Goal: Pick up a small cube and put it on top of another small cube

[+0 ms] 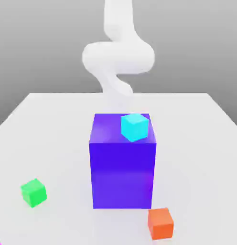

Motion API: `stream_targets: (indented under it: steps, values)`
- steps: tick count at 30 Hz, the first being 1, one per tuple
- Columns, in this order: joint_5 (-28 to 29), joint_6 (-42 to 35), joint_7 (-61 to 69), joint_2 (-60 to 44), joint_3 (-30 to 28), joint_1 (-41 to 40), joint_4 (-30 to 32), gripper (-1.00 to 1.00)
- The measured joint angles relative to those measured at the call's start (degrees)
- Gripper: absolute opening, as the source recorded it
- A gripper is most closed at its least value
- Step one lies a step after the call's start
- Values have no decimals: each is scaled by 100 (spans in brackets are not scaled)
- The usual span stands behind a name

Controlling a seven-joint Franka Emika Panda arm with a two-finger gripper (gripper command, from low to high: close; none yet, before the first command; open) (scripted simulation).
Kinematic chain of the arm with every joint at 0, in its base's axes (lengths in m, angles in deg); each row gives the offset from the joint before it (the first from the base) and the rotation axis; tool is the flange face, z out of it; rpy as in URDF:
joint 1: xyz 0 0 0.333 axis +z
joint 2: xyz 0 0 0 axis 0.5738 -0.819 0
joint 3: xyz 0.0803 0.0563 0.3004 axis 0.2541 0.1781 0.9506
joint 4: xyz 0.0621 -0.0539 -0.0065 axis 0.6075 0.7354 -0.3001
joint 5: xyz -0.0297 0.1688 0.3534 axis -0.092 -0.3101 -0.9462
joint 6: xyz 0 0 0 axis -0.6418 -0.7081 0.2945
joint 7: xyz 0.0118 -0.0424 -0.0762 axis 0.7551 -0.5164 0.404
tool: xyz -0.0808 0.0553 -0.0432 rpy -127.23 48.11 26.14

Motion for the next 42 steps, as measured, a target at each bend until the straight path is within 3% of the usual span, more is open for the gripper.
stream_targets:
  steps: [16,33,37,38,42]
  values:
    - [-24,581,-653,-3356,-533,-706,-743,0]
    - [-795,1181,-835,-6926,-875,-1673,-1533,0]
    - [-967,1701,-753,-7756,-742,-1834,-1736,0]
    - [-983,1776,-745,-7862,-721,-1852,-1762,-100]
    - [-992,1778,-738,-7862,-720,-1853,-1763,-100]
